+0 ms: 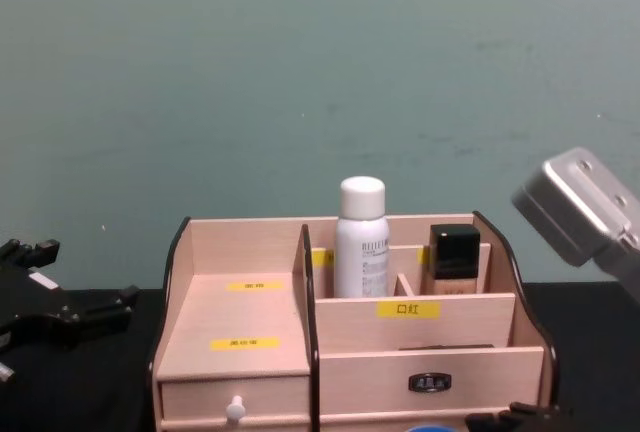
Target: Pick up the facial cleanser and watermelon frost from the table and place them into the tiered storage box.
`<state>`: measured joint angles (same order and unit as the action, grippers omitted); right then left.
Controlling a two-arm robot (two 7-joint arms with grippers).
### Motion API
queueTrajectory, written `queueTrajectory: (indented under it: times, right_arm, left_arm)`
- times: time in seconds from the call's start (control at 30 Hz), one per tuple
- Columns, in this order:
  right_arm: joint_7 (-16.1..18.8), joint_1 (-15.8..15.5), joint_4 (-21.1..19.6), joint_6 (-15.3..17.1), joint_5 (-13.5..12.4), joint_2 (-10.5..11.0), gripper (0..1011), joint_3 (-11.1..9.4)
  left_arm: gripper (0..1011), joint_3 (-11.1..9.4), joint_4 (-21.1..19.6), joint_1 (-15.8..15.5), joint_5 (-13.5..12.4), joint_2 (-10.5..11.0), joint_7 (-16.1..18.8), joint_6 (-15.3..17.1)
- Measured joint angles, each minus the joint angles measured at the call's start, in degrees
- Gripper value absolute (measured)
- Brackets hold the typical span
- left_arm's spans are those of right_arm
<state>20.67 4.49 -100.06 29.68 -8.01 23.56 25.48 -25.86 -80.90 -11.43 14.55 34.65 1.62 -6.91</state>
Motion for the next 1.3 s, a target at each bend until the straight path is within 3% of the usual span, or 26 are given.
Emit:
queueTrajectory:
  times: [0.3,0.6,1.0,1.3]
  right_arm:
    - [0.05,0.04,0.59,-0.23,1.65,-0.78,1002,-0.18]
    - [0.06,0.04,0.54,-0.24,1.61,-0.68,1002,-0.21]
    - [0.05,0.00,0.46,-0.24,1.44,-0.61,724,-0.22]
    - [0.04,-0.03,0.42,-0.23,1.40,-0.58,717,-0.21]
  left_arm:
    - [1010,0.00,0.00,0.00,0.00,0.00,0.00,0.00]
    - [1010,0.00,0.00,0.00,0.00,0.00,0.00,0.00]
    - [1010,0.00,0.00,0.00,0.00,0.00,0.00,0.00]
    - [1010,0.00,0.00,0.00,0.00,0.00,0.00,0.00]
